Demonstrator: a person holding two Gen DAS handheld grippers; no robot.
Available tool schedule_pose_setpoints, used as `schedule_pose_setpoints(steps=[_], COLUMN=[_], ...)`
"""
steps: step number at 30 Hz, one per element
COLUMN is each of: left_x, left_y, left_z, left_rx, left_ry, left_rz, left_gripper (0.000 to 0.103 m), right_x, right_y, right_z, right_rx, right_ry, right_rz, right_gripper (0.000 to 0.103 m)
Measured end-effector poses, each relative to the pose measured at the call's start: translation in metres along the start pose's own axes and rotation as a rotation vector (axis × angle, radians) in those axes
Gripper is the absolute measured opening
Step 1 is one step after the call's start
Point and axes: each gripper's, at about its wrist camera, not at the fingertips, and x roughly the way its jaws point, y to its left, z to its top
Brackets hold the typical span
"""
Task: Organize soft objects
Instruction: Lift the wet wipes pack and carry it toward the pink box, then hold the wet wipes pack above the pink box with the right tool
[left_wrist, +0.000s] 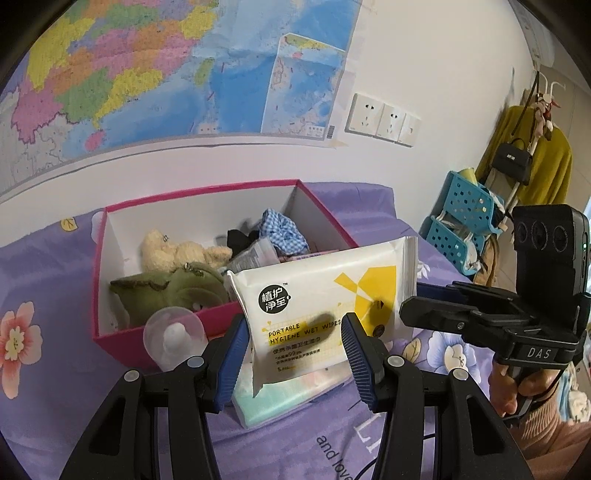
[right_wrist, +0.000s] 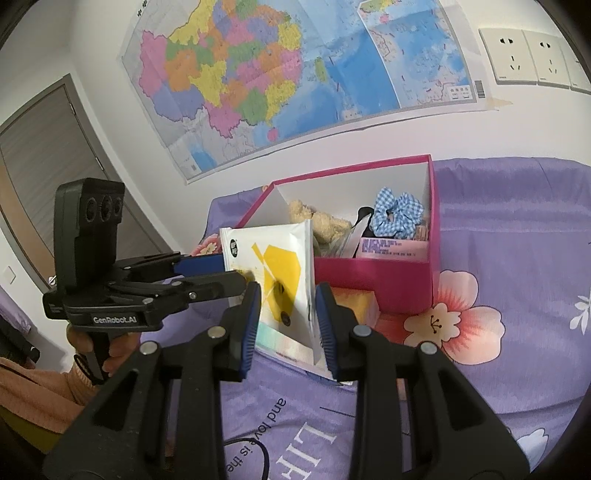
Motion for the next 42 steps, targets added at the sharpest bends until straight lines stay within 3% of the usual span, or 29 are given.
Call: schedule_pose_setpoints(steps=[42], left_x=[0.011], left_y=[0.007], left_z=[0.035], left_rx=[0.013], left_ry=[-0.036], left_rz=[0.06], left_gripper=[0.052], right_x=[0.012], right_y=[-0.007], right_z=[0.037], right_rx=[-0.024], right_ry=[-0.048], right_rz=[-0.007], right_gripper=[0.034])
